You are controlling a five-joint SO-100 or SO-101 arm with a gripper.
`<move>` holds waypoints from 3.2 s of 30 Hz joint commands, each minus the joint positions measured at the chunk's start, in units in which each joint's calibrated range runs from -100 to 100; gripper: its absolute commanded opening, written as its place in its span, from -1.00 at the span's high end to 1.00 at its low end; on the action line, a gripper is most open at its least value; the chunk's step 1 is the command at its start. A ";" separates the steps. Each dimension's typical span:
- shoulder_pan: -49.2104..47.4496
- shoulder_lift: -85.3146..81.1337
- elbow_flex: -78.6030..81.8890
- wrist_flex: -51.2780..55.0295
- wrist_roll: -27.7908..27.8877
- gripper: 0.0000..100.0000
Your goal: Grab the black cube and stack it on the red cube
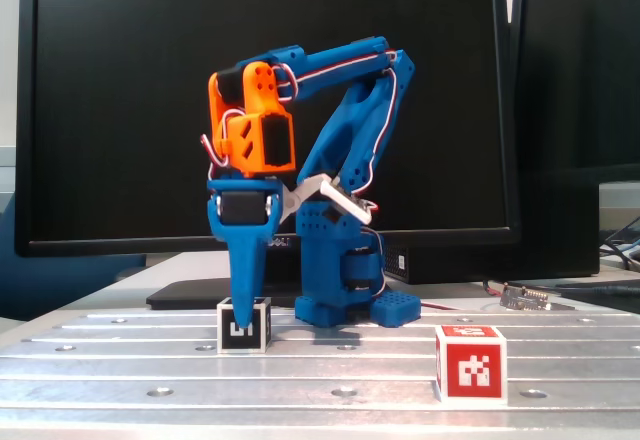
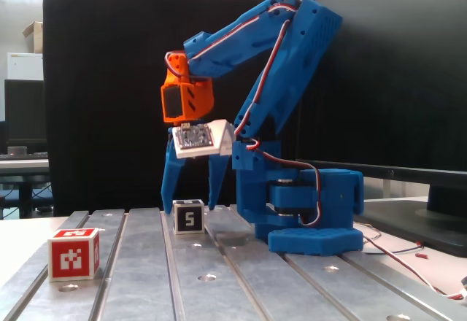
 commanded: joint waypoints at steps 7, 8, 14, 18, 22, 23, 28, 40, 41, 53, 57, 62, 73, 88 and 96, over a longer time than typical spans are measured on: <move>-0.22 0.09 1.32 -3.37 -0.23 0.49; -0.22 0.09 1.41 -3.37 -0.23 0.49; -0.22 -0.25 1.50 -3.37 -0.02 0.50; -0.22 0.00 1.50 -3.37 0.09 0.50; -0.22 -0.08 1.50 -3.29 0.14 0.50; -0.22 -0.08 1.50 -3.29 0.14 0.50; -0.22 -0.08 1.50 -3.20 0.14 0.51; -0.22 -0.33 1.59 -3.20 0.14 0.65; -0.22 -0.17 1.59 -3.20 0.14 0.65; -0.22 -0.50 1.59 -3.20 0.14 0.65; -0.22 -0.58 0.68 -2.78 0.14 0.65; -0.22 -0.58 0.23 -2.78 -0.12 0.65; -0.74 -0.58 -2.48 -1.15 -0.12 0.64; -9.67 0.17 -15.78 3.12 -0.23 0.65; -18.08 0.25 -19.58 3.04 -6.01 0.65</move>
